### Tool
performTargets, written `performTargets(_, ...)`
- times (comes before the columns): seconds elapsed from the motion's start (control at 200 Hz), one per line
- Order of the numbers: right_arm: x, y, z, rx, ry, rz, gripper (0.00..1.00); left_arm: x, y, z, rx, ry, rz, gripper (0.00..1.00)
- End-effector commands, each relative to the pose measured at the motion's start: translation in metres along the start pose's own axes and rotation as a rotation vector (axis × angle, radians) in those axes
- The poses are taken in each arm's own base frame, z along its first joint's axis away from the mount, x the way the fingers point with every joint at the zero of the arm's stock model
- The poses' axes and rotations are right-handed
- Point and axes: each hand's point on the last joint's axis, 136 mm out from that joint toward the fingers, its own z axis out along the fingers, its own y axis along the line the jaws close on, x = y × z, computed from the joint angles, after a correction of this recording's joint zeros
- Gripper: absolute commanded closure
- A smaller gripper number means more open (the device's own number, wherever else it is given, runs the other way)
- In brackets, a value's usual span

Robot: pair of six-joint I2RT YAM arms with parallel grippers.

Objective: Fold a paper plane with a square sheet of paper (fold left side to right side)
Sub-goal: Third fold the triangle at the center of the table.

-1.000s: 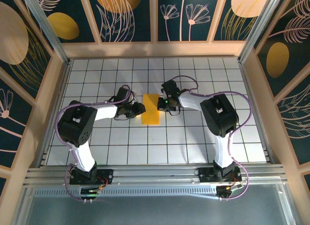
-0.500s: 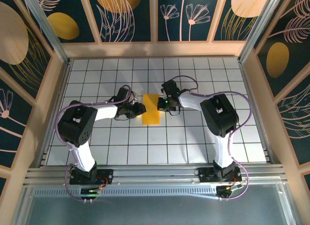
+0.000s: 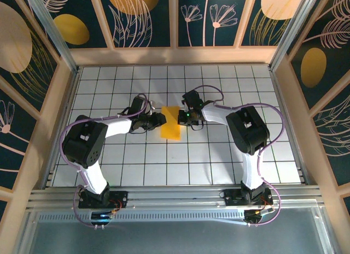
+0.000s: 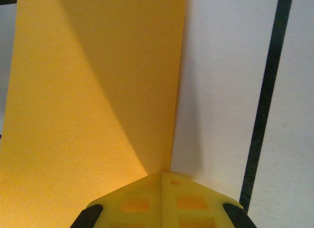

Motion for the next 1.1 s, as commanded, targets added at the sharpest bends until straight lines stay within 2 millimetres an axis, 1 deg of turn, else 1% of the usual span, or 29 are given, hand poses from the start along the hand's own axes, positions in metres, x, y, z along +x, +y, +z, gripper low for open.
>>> performTargets(0.0,0.029,-0.033,0.017,0.119,0.087,0.002,1.0,0.005,0.002,0.002,-0.01,0.021,-0.007,0.67)
performTargets(0.135,0.027,-0.032,0.016,0.12,0.082,-0.001,1.0,0.01,0.013,0.004,-0.047,0.032,-0.019,0.75)
performTargets(0.245,0.024,-0.029,0.014,0.111,0.071,-0.007,1.0,0.012,0.015,0.003,-0.054,0.034,-0.02,0.83)
performTargets(0.36,0.013,-0.02,0.008,0.078,0.034,-0.022,1.0,0.012,0.014,0.001,-0.05,0.034,-0.024,0.9)
performTargets(0.43,0.003,-0.011,-0.001,0.043,-0.006,-0.038,1.0,0.013,0.013,0.001,-0.046,0.033,-0.029,0.95)
performTargets(0.526,-0.014,0.003,-0.017,-0.015,-0.081,-0.064,0.91,0.015,0.01,0.0,-0.024,0.04,-0.049,0.98)
performTargets(0.586,-0.024,0.01,-0.031,-0.043,-0.136,-0.085,0.83,0.017,0.008,0.0,-0.004,0.042,-0.071,1.0)
performTargets(0.666,-0.032,0.015,-0.05,-0.052,-0.207,-0.121,0.72,0.02,0.007,-0.001,0.013,0.045,-0.102,1.0)
performTargets(0.726,-0.033,0.017,-0.064,-0.053,-0.254,-0.156,0.65,0.021,0.006,-0.003,0.021,0.04,-0.129,1.0)
performTargets(0.796,-0.028,0.018,-0.079,-0.048,-0.299,-0.209,0.6,0.025,0.006,-0.004,0.025,0.042,-0.158,1.0)
performTargets(0.896,-0.01,0.023,-0.097,-0.029,-0.349,-0.326,0.54,0.029,0.007,-0.007,0.026,0.044,-0.188,1.0)
performTargets(1.006,0.02,0.035,-0.107,-0.004,-0.386,-0.479,0.47,0.033,0.006,-0.009,0.03,0.053,-0.211,1.0)
performTargets(1.056,0.031,0.04,-0.109,-0.003,-0.406,-0.532,0.44,0.034,0.005,-0.009,0.035,0.057,-0.216,1.0)
performTargets(1.091,0.043,0.047,-0.108,-0.014,-0.412,-0.581,0.42,0.034,0.003,-0.01,0.038,0.058,-0.219,1.0)
